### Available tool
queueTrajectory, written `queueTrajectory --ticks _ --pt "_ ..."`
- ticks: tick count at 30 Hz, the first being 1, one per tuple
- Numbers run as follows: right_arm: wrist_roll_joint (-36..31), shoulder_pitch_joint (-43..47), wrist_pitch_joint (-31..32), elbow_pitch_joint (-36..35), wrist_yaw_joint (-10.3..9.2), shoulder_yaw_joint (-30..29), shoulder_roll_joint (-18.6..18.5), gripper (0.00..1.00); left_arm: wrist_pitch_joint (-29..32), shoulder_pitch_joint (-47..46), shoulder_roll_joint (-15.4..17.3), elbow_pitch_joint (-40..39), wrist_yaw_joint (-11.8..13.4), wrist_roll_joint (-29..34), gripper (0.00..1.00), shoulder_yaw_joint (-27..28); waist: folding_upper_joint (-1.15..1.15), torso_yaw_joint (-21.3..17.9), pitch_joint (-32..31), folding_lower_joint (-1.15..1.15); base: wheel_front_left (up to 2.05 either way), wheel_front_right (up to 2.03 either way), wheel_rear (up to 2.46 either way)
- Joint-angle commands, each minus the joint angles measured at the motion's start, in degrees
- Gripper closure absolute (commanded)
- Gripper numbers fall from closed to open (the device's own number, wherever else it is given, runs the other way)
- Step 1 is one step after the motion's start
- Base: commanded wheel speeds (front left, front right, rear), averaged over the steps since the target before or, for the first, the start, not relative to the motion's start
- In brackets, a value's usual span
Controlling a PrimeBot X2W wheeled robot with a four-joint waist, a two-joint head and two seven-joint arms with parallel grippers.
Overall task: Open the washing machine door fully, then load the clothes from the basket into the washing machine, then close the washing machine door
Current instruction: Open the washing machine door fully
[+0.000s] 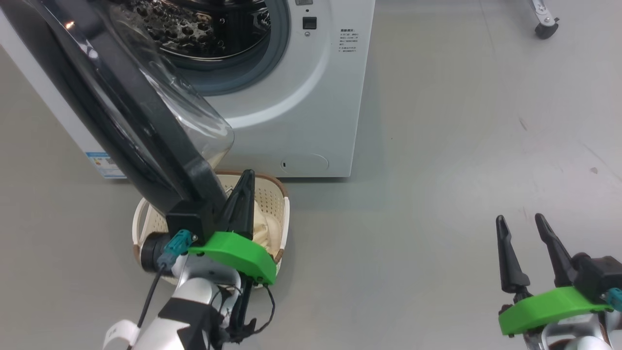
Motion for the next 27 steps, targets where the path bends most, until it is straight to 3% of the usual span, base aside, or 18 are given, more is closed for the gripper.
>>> queueTrajectory --ticks 1,14,27 --pt "0.2 -1.7 -0.1 -1.7 0.10 0.9 -0.5 0.00 -0.7 -3.2 0.8 -1.4 0.3 -0.3 1.00 2.4 0.00 0.0 0.1 0.00 0.00 0.00 0.00" --pt "-0.2 -2.3 -0.2 -1.5 0.10 0.1 -0.5 0.00 -1.2 -1.8 2.6 0.6 1.3 -1.3 1.00 3.6 0.00 0.9 0.7 0.00 0.00 0.00 0.00" --pt "-0.9 -2.2 -0.1 -1.3 0.10 -0.8 -0.5 0.00 -0.8 1.7 4.4 -1.7 3.8 -0.3 1.00 3.2 0.00 3.9 0.6 0.00 0.00 0.00 0.00"
